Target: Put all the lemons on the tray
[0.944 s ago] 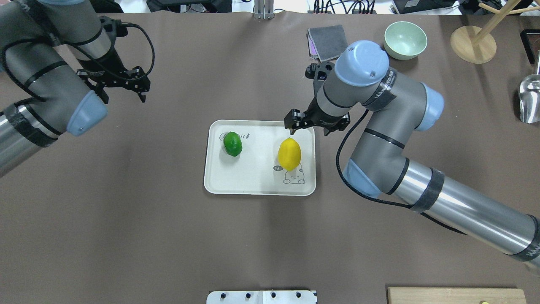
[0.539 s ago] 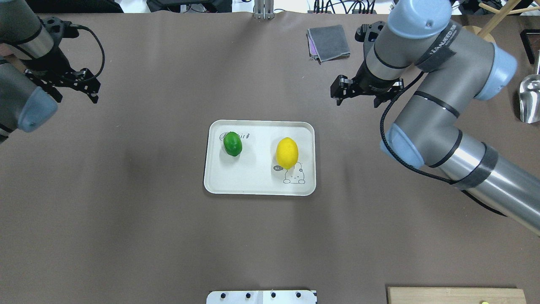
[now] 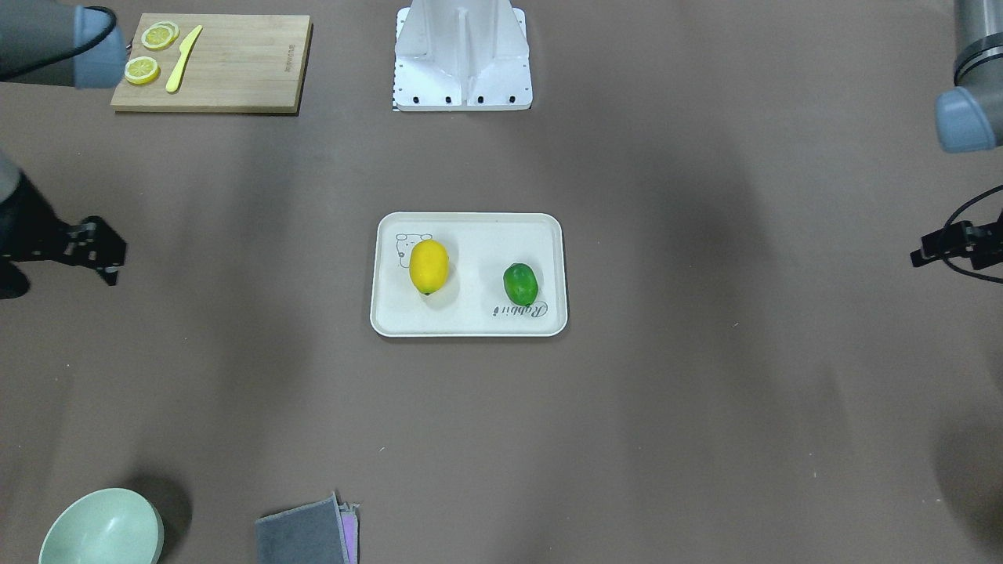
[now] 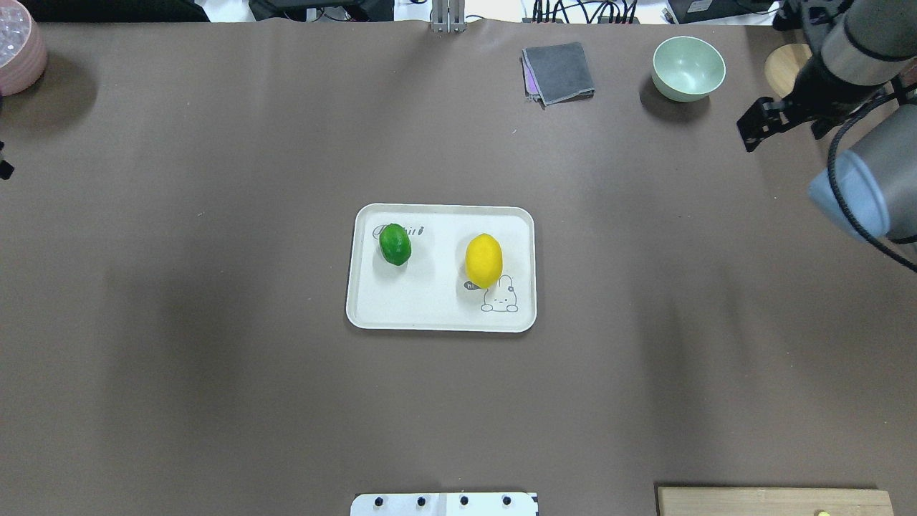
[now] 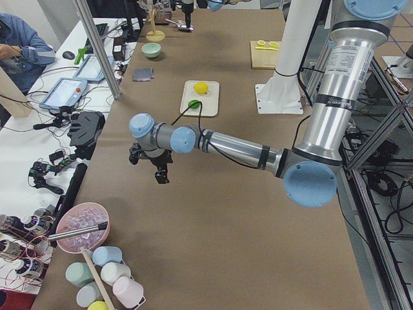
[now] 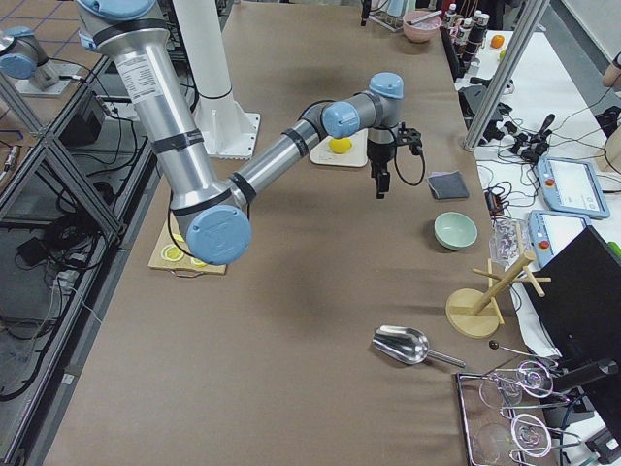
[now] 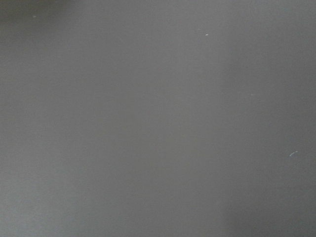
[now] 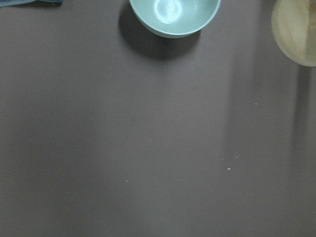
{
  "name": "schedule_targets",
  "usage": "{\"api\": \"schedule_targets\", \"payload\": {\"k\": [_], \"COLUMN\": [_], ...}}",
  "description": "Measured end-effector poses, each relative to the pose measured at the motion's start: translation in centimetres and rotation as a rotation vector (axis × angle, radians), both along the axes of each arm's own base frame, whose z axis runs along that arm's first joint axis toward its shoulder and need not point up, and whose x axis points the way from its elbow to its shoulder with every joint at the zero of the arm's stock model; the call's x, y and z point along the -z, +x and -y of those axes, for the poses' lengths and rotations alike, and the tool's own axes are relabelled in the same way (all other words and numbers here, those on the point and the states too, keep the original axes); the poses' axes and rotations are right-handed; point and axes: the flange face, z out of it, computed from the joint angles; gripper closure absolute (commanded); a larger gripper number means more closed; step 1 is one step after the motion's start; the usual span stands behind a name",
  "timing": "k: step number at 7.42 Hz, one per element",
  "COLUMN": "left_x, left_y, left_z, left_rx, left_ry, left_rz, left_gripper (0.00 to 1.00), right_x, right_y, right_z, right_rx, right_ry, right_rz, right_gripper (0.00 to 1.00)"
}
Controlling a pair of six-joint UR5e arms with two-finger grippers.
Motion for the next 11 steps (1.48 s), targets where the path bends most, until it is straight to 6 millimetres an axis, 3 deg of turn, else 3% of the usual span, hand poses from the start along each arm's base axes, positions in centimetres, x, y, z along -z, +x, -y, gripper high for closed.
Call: {"api": "schedule_targets", "payload": {"k": [2, 3, 4, 5, 7, 9, 11], "left_x": [-1.7, -1.7, -1.5, -1.7, -2.9, -4.5, -8.3], "left_y": [-6.1, -8.5, -10.7, -12.3, -13.6, -13.3, -13.1], "left_z": [-2.7, -4.1, -5.8, -7.7, -9.7, -10.1, -10.9], "left_rx": [0.011, 0.001, -0.018, -0.036, -0.047, -0.041, -0.036], "left_ry": [-0.006, 0.003, 0.014, 0.006, -0.044, -0.078, -0.052], "left_rz": [-0.001, 0.019, 0.072, 0.13, 0.162, 0.109, 0.092], "left_gripper": [0.02, 0.02, 0.02, 0.02, 0.02, 0.02, 0.02], "right_x": [-8.7, -12.7, -16.4, -19.6, -23.6, -24.6, -24.1], "right_y": [10.9, 14.9, 17.4, 18.6, 20.2, 20.6, 20.6], "right_z": [1.0, 1.1, 0.6, -0.4, -2.9, -3.9, -3.7], "right_rx": [0.013, 0.014, 0.007, -0.001, -0.021, -0.029, -0.032], "right_ry": [-0.051, -0.091, -0.138, -0.165, -0.155, -0.146, -0.136], "right_rz": [-0.003, 0.028, 0.063, 0.085, 0.123, 0.139, 0.143], "right_gripper": [0.0, 0.0, 0.0, 0.0, 0.0, 0.0, 0.0]}}
